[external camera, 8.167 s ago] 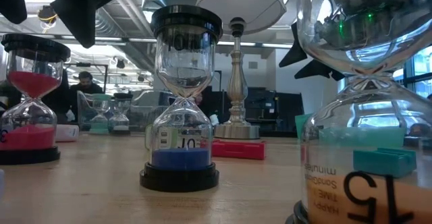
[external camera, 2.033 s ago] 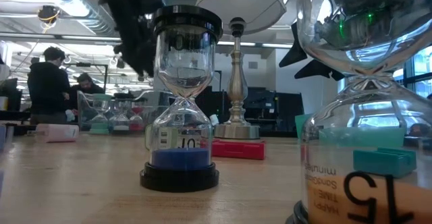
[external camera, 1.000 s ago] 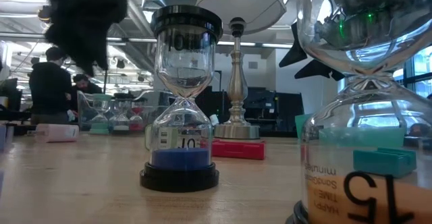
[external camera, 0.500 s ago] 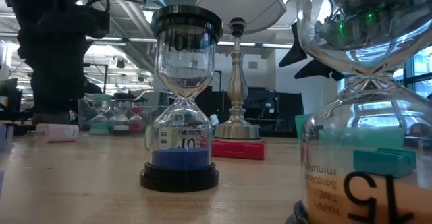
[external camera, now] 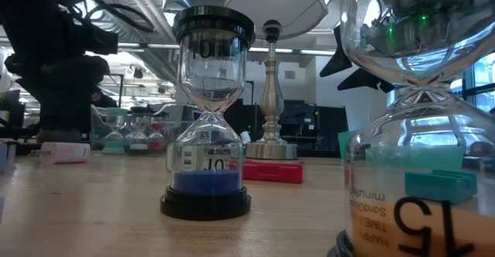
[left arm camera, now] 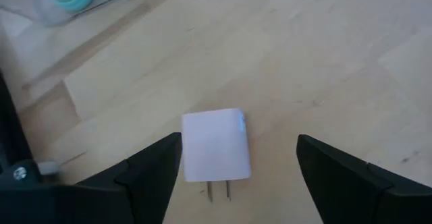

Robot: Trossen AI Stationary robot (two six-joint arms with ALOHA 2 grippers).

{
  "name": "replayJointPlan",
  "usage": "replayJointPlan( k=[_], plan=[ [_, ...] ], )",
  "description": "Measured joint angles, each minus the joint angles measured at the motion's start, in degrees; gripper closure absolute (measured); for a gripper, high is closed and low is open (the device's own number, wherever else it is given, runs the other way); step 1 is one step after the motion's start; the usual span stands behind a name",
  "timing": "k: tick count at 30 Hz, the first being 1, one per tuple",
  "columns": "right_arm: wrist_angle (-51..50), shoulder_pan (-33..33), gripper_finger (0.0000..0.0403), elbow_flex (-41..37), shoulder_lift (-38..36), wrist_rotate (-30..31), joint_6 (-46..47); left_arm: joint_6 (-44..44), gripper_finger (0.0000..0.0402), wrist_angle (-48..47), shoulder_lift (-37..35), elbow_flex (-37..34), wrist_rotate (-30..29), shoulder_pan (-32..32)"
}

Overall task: Pick & Place Office items
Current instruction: Put the pink charger adapter into the green bin

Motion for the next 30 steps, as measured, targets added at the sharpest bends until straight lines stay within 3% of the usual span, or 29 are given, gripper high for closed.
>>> replayJointPlan(
  k=[8, 18, 23, 30],
  plan=[
    [0.00, 0.02, 0.0076, 0.00, 0.00, 0.00, -0.01, -3.49, 0.0061, 4.17, 0.22, -6.10, 1.26, 0.02],
    [0.02, 0.02, 0.0076, 0.00, 0.00, 0.00, -0.02, -3.96, 0.0064, 17.63, -3.99, -16.23, 1.08, -0.05],
    [0.00, 0.01, 0.0076, 0.00, 0.01, 0.00, -0.01, -4.25, 0.0102, 18.24, -3.83, -16.59, 0.28, -1.11],
    [0.00, 0.00, 0.0076, 0.00, 0.00, 0.00, 0.00, -2.62, 0.0204, 20.45, -3.76, -16.25, -1.44, -2.40]
  ],
)
